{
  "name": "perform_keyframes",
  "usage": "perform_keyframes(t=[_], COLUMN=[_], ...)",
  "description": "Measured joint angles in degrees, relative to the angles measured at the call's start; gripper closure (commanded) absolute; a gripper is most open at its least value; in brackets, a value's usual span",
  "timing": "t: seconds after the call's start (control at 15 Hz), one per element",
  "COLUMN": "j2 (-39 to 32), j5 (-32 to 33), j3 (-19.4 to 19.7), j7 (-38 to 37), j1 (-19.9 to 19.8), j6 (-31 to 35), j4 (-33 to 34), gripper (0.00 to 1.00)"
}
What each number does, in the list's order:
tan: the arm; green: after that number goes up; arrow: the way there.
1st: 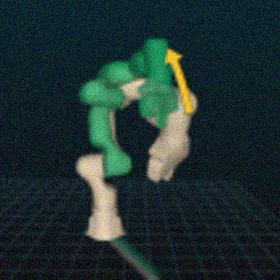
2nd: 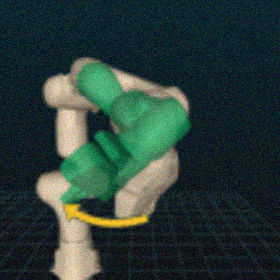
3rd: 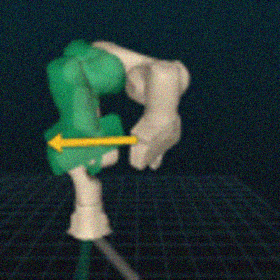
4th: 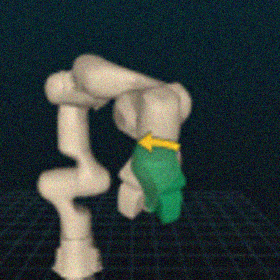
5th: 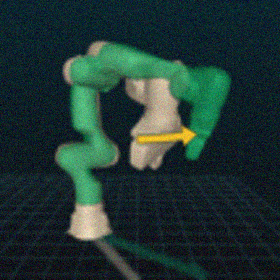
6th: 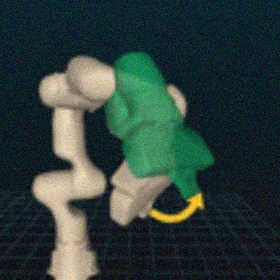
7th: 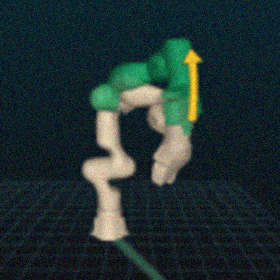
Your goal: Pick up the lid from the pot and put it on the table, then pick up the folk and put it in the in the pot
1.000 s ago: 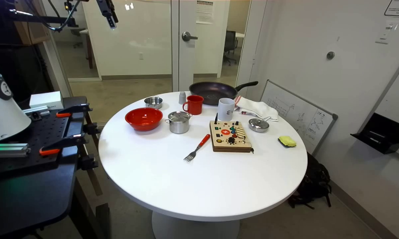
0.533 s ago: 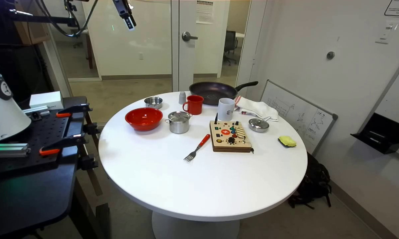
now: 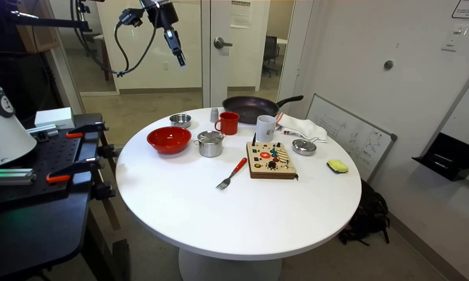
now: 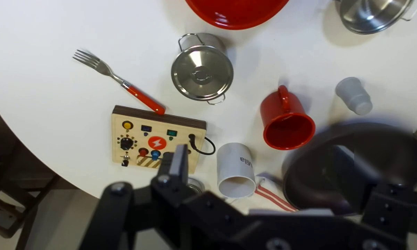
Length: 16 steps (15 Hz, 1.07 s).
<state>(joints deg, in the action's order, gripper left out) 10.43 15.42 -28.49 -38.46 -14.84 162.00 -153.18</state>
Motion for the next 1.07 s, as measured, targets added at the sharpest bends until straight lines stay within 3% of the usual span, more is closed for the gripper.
perform_keyframes(t=[0.2, 0.47, 0.67, 1.0, 1.07], j2=[-6.67, -16.04, -21.96, -23.08, -23.03], j5=[13.80, 25.87, 27.52, 27.53, 25.32], j3=[-3.93, -3.88, -3.77, -3.77, -1.60], j7=[-9.37, -19.48, -20.92, -20.53, -18.08], j1=[-8.31, -9.93, -9.68, -9.69, -7.52], j6=[-0.78, -5.24, -6.97, -7.08, -6.67], j4=[4.11, 11.12, 15.02, 15.82, 15.57], gripper=[0.00, 0.00, 0.00, 0.00, 0.00])
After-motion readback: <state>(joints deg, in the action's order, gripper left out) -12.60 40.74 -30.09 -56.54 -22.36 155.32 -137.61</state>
